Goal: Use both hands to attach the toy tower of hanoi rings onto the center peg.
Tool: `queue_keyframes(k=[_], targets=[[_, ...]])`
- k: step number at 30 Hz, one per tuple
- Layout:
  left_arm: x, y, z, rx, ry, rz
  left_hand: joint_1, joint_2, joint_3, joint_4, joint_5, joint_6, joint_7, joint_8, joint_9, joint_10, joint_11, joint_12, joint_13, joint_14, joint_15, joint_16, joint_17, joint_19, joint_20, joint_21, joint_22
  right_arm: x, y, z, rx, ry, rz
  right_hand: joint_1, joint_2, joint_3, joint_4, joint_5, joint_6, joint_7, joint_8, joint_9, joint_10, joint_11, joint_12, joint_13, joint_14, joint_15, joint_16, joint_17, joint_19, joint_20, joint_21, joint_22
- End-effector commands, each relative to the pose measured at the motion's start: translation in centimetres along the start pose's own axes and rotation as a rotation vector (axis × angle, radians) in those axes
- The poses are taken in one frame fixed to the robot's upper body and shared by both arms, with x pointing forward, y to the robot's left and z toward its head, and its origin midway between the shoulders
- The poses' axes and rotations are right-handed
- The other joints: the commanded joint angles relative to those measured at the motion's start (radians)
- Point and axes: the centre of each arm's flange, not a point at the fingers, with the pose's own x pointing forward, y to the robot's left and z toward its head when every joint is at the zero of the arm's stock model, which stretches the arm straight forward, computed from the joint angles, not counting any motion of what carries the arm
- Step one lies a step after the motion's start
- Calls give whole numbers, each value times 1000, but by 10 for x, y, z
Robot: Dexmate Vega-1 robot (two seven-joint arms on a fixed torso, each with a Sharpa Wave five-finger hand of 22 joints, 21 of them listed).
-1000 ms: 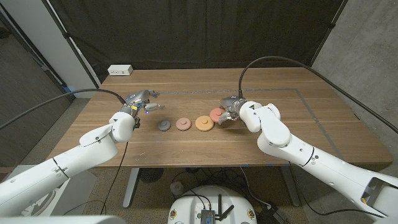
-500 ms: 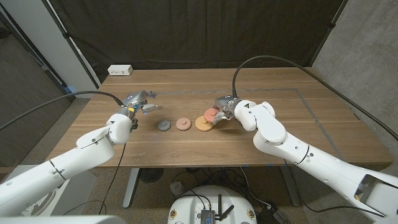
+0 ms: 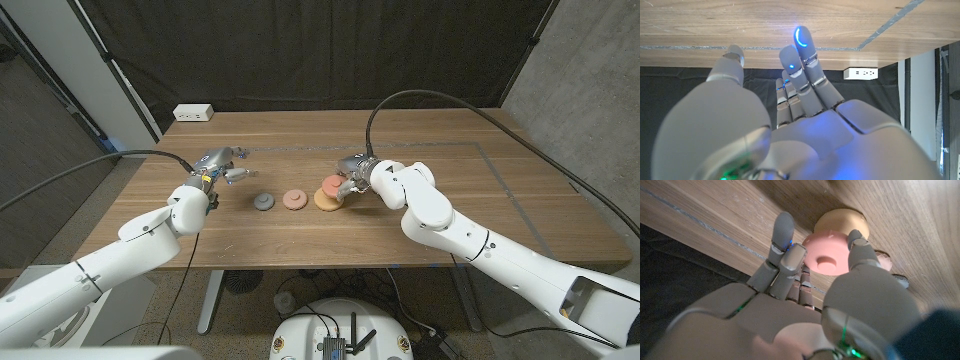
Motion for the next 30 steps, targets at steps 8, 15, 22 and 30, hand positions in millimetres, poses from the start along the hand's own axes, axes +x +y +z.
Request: queue_keyframes(k=[8,15,22,30], targets=[[-5,-3,-6,-20,6,11,-1,9,13,0,-1,12,1,3,5,3,9,-5,3,1,-37,2,2,-12,-93,23,-8,11,0,13,-5,-21,9,-37,46,66,54,13,147,-133,5,3,164,-150,-2,10,8,2,7,3,6,-46,9,-3],[-5,-4,-5,-22,4,14,-1,9,16,0,-1,12,2,2,5,4,10,-5,5,-2,-37,2,3,-18,-93,35,-15,15,0,16,-16,-25,18,-39,45,71,54,15,148,-132,3,3,164,-150,-4,12,9,2,8,3,6,-46,10,-4],[-5,-3,-3,-23,2,17,-3,10,19,0,-2,13,1,2,5,8,9,-4,7,-3,-37,4,6,-22,-93,49,-23,18,2,15,-16,-15,25,-41,44,75,54,17,148,-133,1,3,167,-151,-5,14,9,2,8,3,7,-46,11,-5],[-4,-3,-3,-26,1,18,-5,9,20,0,-2,16,0,2,5,10,8,-5,5,4,-37,11,12,-22,-93,60,-28,23,6,15,-14,-12,36,-43,44,79,54,19,150,-134,-1,3,167,-153,-6,17,10,2,9,3,6,-46,12,-7]])
